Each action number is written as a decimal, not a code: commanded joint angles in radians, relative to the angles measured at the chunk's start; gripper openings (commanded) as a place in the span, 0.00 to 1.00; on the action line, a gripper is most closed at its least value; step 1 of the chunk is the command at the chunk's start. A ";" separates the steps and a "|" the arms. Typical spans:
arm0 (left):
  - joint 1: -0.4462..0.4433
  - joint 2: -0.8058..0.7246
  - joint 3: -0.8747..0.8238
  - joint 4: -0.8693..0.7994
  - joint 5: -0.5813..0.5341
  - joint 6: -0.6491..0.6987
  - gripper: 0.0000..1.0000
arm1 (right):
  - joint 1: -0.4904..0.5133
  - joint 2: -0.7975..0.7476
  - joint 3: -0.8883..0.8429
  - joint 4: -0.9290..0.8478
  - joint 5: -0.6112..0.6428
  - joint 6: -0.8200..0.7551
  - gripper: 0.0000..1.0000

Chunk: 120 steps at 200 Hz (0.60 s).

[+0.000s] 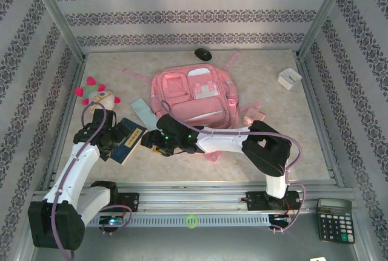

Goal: Pack books, pencil case, and school supplies into a backpack

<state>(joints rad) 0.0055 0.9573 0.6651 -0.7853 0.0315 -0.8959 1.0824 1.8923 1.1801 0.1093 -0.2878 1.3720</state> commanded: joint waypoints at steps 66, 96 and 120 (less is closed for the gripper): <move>0.188 0.345 0.101 0.290 0.057 0.328 1.00 | 0.035 0.016 0.013 0.073 0.098 0.076 0.62; 0.192 0.484 0.157 0.310 0.059 0.381 1.00 | 0.037 0.020 0.009 0.078 0.095 0.076 0.62; 0.194 0.525 0.159 0.301 0.093 0.378 1.00 | 0.037 0.033 0.012 0.083 0.083 0.083 0.63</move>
<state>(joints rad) 0.1856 1.4616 0.8062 -0.5079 0.0868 -0.5625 1.1107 1.8946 1.1824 0.1715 -0.2169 1.4414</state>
